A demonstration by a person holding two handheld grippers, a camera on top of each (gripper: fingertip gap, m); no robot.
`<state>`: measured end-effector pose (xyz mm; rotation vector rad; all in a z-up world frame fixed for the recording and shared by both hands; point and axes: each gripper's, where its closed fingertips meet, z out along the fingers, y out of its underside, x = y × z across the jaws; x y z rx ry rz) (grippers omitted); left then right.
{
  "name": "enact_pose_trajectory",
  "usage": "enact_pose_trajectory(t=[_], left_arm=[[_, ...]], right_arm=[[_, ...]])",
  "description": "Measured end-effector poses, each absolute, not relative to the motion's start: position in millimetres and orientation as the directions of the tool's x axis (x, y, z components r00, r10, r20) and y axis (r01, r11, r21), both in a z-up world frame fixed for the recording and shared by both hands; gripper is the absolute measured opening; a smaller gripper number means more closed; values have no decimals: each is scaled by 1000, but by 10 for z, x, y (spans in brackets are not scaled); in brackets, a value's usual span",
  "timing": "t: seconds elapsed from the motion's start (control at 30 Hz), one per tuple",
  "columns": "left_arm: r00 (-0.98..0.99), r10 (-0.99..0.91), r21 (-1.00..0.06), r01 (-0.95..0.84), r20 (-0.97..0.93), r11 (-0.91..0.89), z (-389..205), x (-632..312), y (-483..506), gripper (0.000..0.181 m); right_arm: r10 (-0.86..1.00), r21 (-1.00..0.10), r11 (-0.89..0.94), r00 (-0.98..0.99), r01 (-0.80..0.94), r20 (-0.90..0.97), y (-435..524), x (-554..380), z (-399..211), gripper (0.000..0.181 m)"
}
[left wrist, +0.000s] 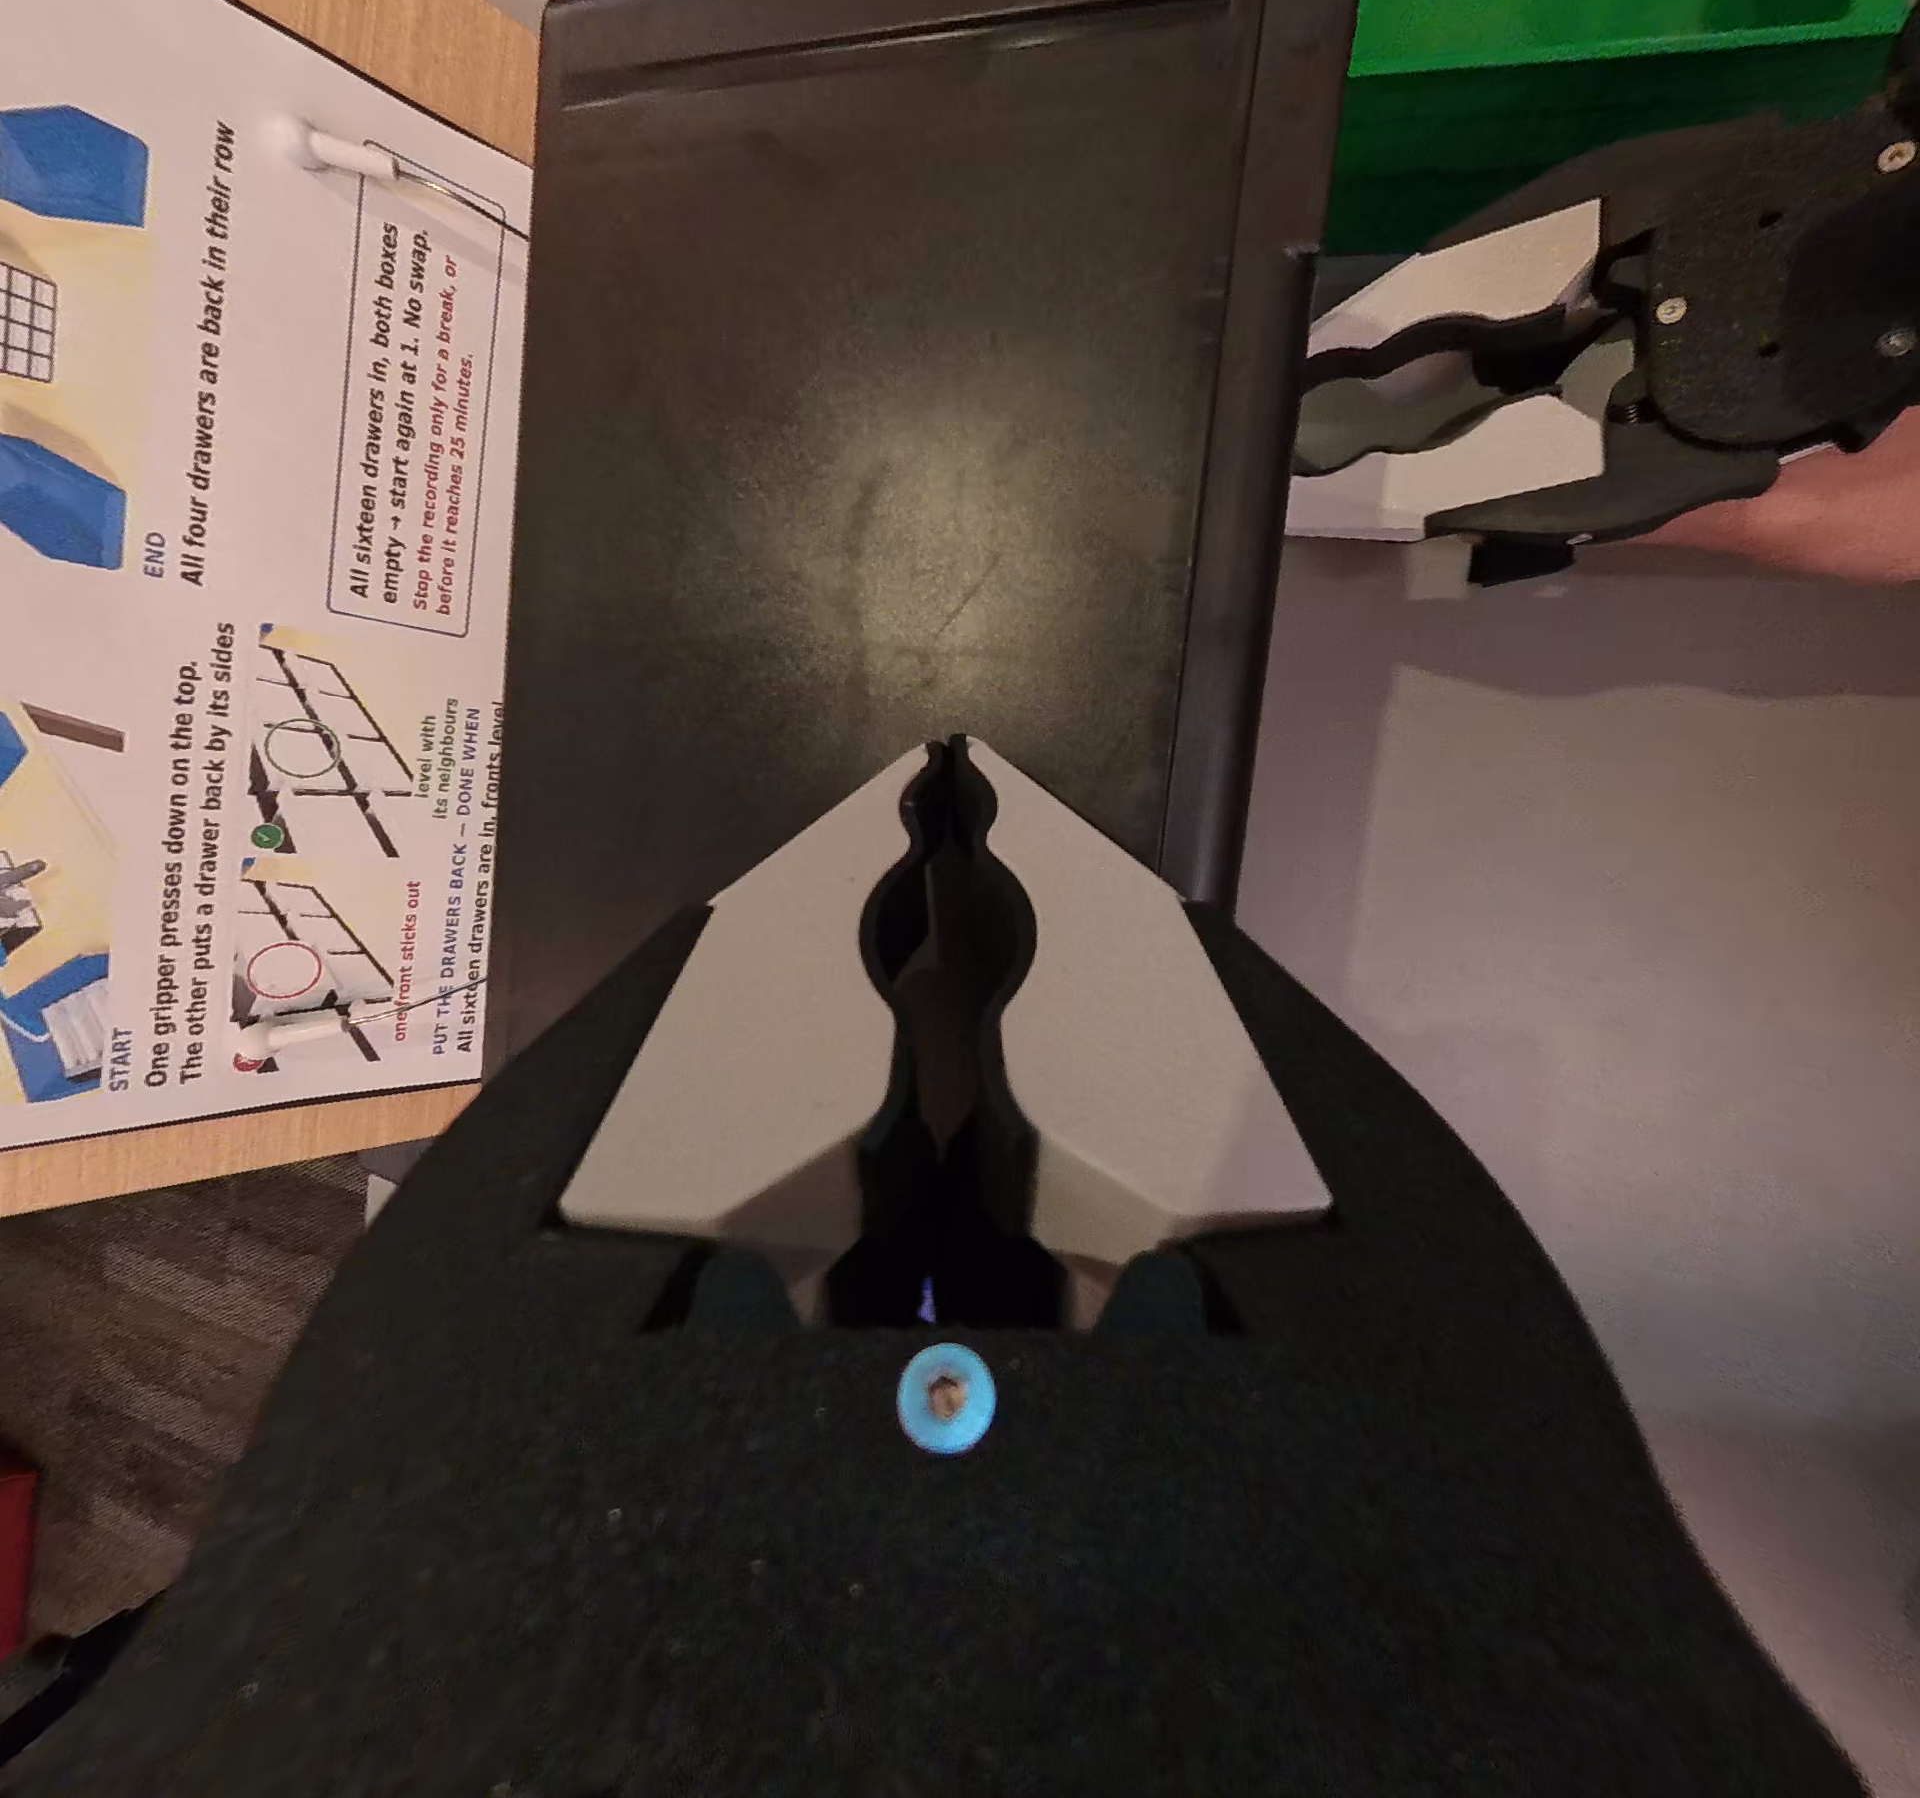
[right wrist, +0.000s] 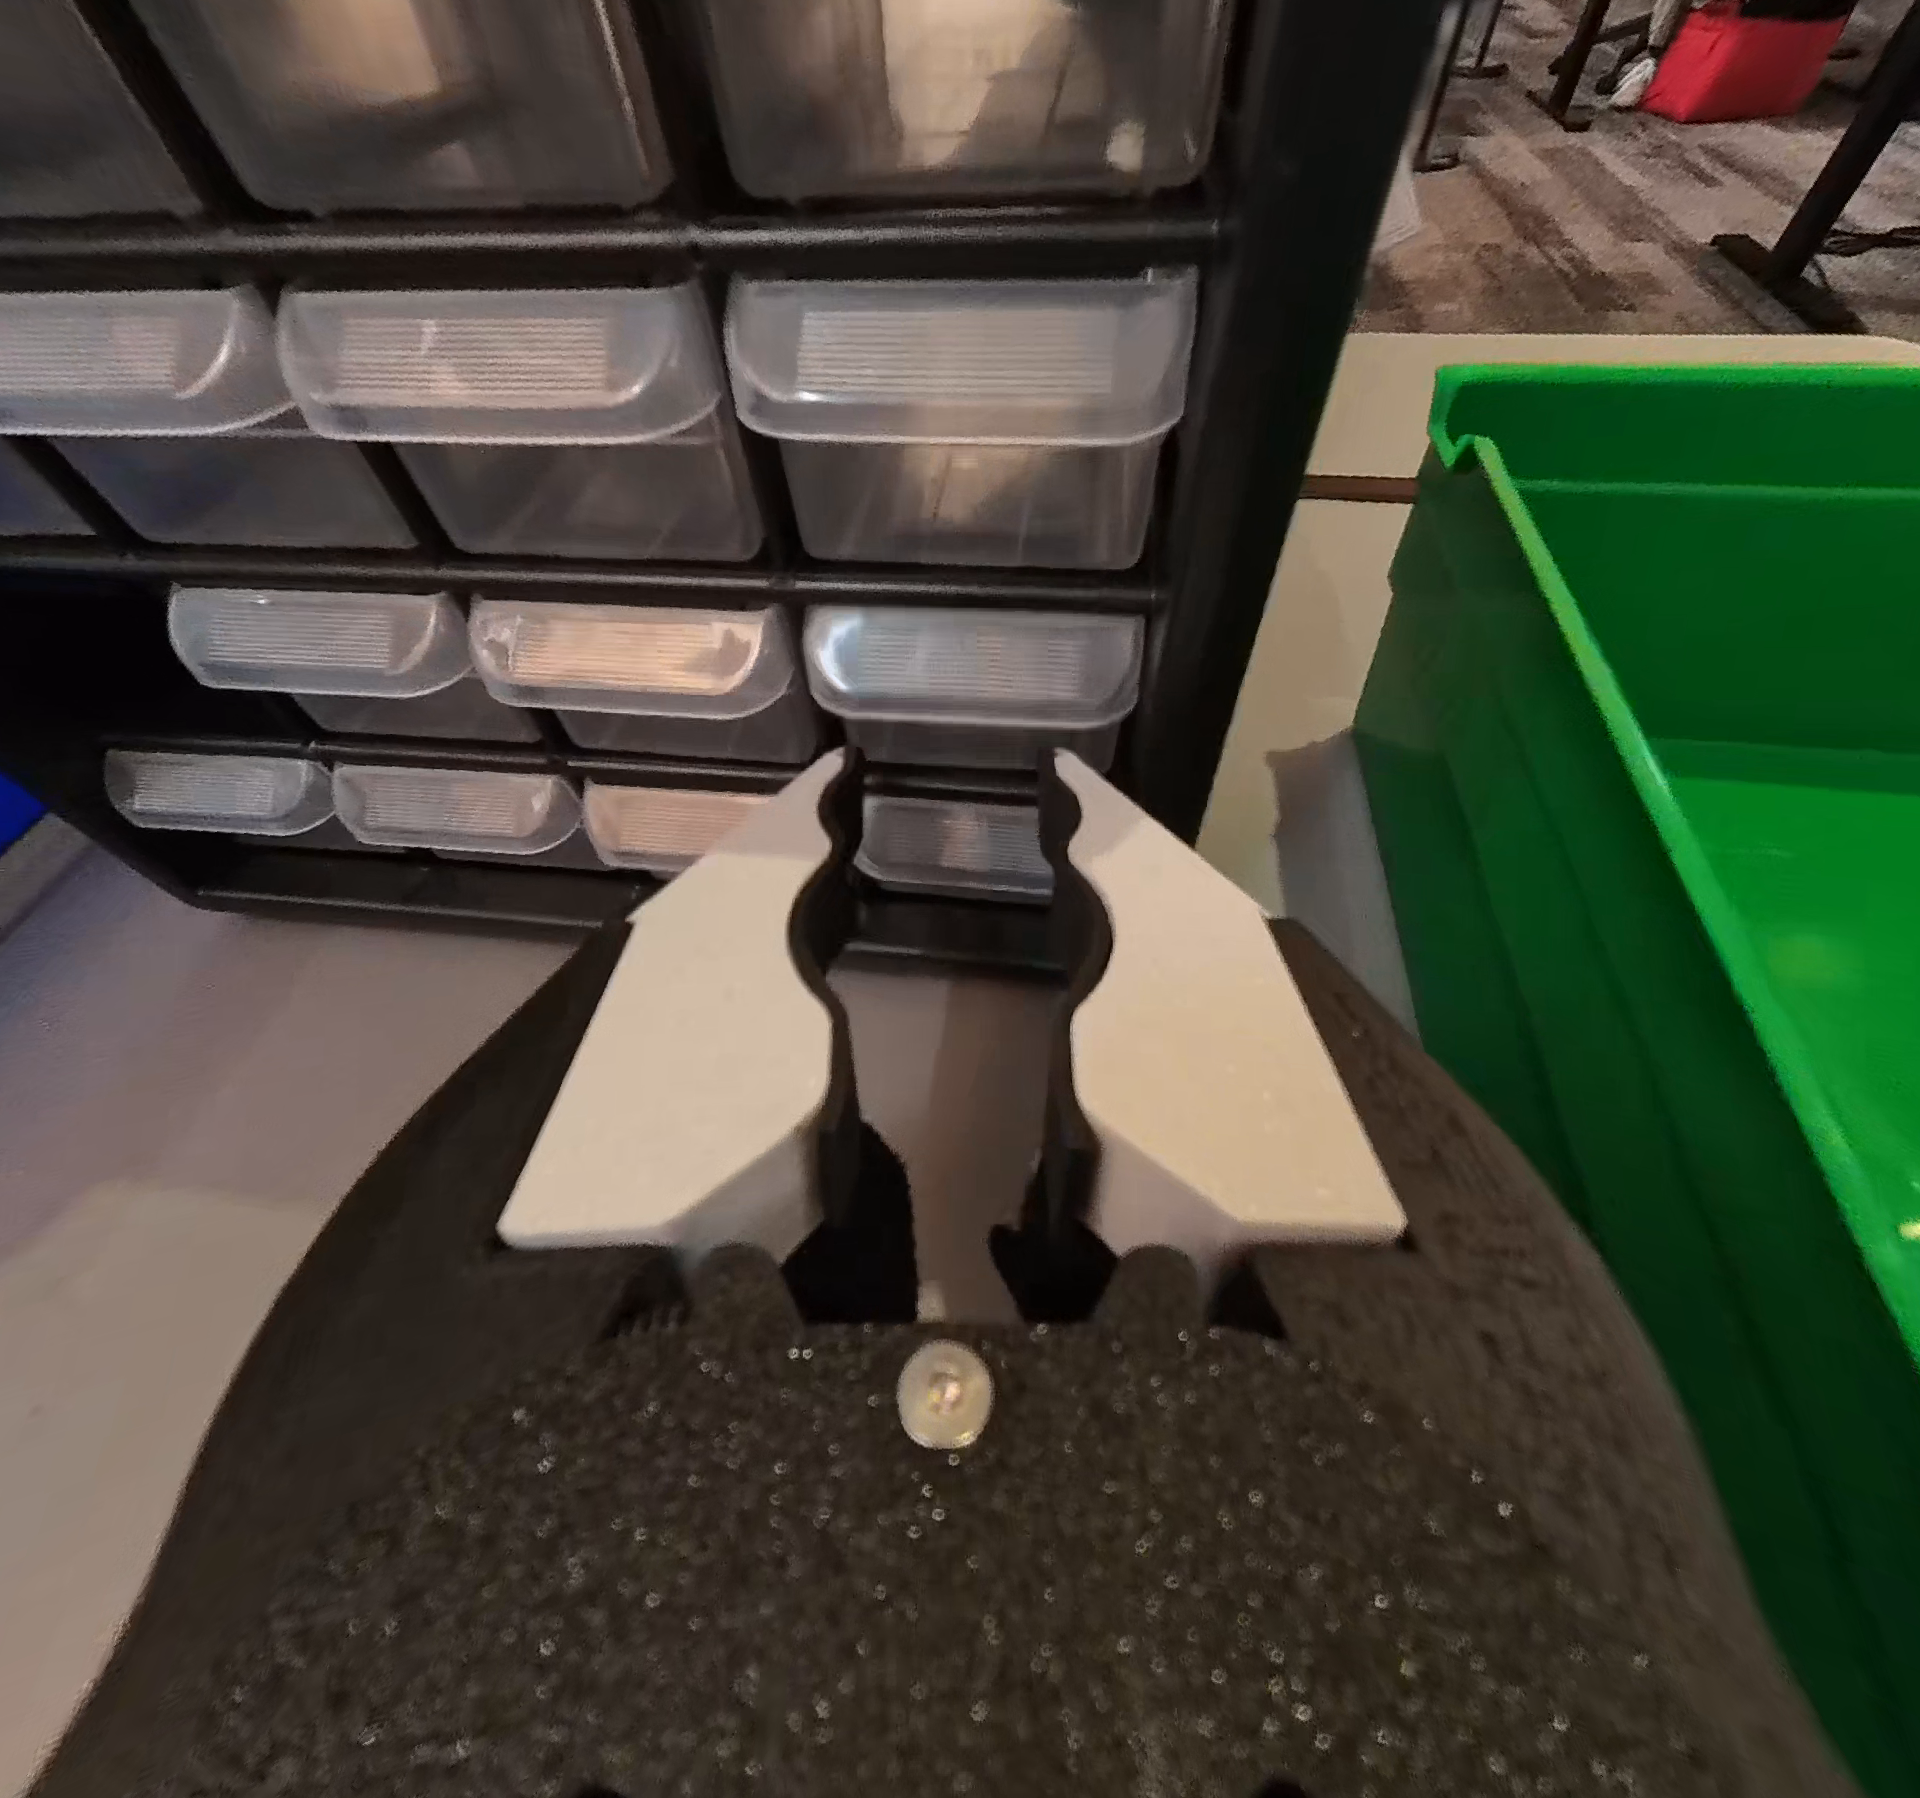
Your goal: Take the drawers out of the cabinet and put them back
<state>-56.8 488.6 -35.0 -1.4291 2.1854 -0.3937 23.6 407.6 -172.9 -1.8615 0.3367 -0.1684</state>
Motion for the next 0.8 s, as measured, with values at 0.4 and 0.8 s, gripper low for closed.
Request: enact_pose_trajectory(t=[0.4,0.8], left_arm=[[-131,-968,-764,-594,-216,251,252,-959,5435,0],[-108,-973,35,-994,-204,103,-2122,-3191,6394,37]], right_arm=[[-115,-946,-300,989,-122,-92,2986,-855,-1692,40],[77,-912,-387,981,-136,-178,2885,-1083,-1639,49]])
